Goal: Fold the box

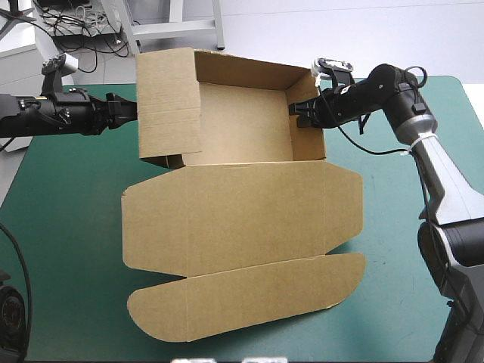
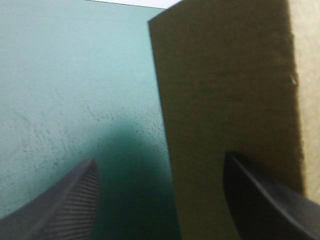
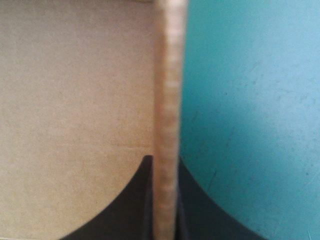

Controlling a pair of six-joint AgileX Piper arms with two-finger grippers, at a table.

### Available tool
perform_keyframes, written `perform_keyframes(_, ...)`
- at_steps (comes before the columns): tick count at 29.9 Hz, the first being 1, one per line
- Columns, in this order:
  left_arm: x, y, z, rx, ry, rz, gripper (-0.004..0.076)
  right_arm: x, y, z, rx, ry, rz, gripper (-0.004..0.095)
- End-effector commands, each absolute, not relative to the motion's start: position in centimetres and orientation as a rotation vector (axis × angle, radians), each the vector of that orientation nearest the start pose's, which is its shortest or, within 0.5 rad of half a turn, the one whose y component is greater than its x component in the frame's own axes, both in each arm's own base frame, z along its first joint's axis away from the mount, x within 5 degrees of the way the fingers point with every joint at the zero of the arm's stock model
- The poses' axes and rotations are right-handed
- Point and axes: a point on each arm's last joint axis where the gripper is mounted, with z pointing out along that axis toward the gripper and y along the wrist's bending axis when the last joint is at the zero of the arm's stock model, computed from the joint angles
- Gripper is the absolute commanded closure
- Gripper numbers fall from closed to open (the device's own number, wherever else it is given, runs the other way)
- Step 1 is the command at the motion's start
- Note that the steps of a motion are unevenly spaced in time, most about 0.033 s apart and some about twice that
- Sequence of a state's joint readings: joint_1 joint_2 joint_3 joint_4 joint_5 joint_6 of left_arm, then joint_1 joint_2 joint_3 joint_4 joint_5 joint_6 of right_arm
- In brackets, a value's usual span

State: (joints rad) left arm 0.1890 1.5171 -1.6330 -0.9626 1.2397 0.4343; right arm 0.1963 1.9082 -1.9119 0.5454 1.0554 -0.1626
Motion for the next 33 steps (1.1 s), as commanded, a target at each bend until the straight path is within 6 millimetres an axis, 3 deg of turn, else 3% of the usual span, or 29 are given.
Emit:
perform_keyframes(1, 29.0, -3.0, 46.1, 0.278, 2.119, -1.044, 0.0233, 40.1, 12.8, 39.7, -0.257, 2.283, 0.784, 0.0926)
perform_keyframes(19, 28.0, -8.3, 46.4, 0.459, 2.105, -1.19, 0.0234, 39.8, 14.1, 39.7, -0.295, 2.271, 0.767, 0.0926)
perform_keyframes(29, 27.4, -8.9, 47.0, 0.479, 2.072, -1.236, 0.0234, 40.2, 15.3, 38.5, -0.295, 2.309, 0.769, 0.0926)
perform_keyframes(33, 27.5, -8.7, 46.5, 0.467, 2.127, -1.175, 0.0234, 40.0, 16.3, 38.3, -0.317, 2.306, 0.785, 0.0926)
